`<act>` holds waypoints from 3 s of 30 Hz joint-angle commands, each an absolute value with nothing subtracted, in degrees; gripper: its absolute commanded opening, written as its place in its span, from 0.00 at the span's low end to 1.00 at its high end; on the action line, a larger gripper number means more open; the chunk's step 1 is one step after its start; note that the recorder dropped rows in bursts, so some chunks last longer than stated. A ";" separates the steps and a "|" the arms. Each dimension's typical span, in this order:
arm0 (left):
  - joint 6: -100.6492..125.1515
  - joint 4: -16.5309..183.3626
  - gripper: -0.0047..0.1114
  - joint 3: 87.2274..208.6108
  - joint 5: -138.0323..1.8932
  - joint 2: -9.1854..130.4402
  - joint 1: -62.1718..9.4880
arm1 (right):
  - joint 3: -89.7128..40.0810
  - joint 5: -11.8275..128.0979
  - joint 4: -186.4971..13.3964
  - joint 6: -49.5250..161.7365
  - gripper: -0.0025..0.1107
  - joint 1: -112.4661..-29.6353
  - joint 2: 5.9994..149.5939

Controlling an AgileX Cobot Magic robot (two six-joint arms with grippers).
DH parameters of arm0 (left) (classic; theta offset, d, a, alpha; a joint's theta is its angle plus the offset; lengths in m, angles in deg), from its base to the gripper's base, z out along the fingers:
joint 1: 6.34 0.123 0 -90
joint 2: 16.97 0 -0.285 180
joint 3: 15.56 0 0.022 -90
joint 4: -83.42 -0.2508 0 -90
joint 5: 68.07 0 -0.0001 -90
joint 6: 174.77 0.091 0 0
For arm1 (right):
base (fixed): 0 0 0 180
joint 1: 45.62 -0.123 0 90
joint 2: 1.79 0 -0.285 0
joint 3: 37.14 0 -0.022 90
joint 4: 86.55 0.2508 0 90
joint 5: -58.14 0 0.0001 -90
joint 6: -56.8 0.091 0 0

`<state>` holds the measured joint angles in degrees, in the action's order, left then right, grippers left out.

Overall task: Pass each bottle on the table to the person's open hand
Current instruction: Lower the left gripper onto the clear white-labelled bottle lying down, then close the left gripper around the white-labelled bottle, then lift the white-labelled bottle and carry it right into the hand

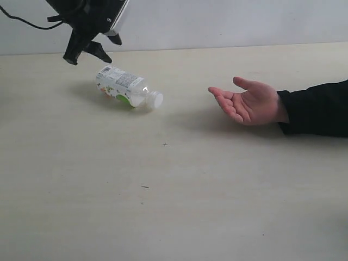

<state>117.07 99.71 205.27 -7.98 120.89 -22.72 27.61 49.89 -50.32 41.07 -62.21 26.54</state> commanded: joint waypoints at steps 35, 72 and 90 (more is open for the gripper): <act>111.16 94.06 0.93 205.76 -15.09 129.75 -27.47 | 27.80 49.23 -50.45 41.01 0.02 -62.21 26.07; 110.72 94.06 0.33 205.76 -11.36 130.50 -27.47 | 27.80 49.23 -50.45 41.01 0.02 -62.21 26.07; 96.40 94.36 0.05 205.78 -9.61 123.10 -27.57 | 27.80 49.11 -50.45 41.01 0.02 -62.21 26.07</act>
